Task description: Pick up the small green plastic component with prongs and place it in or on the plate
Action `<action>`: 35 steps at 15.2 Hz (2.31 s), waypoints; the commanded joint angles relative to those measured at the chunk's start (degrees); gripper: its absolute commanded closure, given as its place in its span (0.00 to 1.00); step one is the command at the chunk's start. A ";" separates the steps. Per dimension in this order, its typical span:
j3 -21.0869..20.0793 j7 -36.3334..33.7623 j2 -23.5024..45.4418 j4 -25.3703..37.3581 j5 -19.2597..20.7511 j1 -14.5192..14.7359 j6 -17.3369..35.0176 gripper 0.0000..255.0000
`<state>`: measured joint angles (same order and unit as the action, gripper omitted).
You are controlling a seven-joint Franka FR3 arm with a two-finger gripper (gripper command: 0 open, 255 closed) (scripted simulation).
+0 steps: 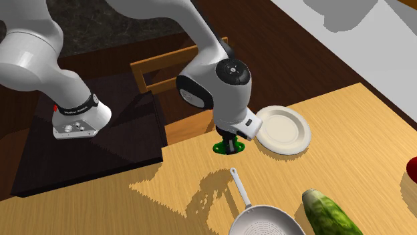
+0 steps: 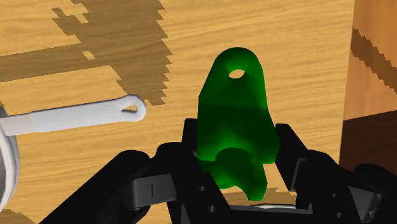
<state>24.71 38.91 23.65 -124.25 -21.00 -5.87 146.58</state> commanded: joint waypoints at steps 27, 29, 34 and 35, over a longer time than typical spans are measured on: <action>-6.30 -20.76 43.52 73.23 0.30 -2.80 -28.28 1.00; -6.46 -20.78 44.68 73.83 0.20 -2.96 -27.68 1.00; -6.82 -20.90 47.56 75.70 0.01 -3.39 -26.58 1.00; -6.82 -20.89 47.55 75.68 0.00 -3.39 -26.57 1.00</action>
<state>17.94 18.03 70.78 -48.55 -20.98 -9.21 119.91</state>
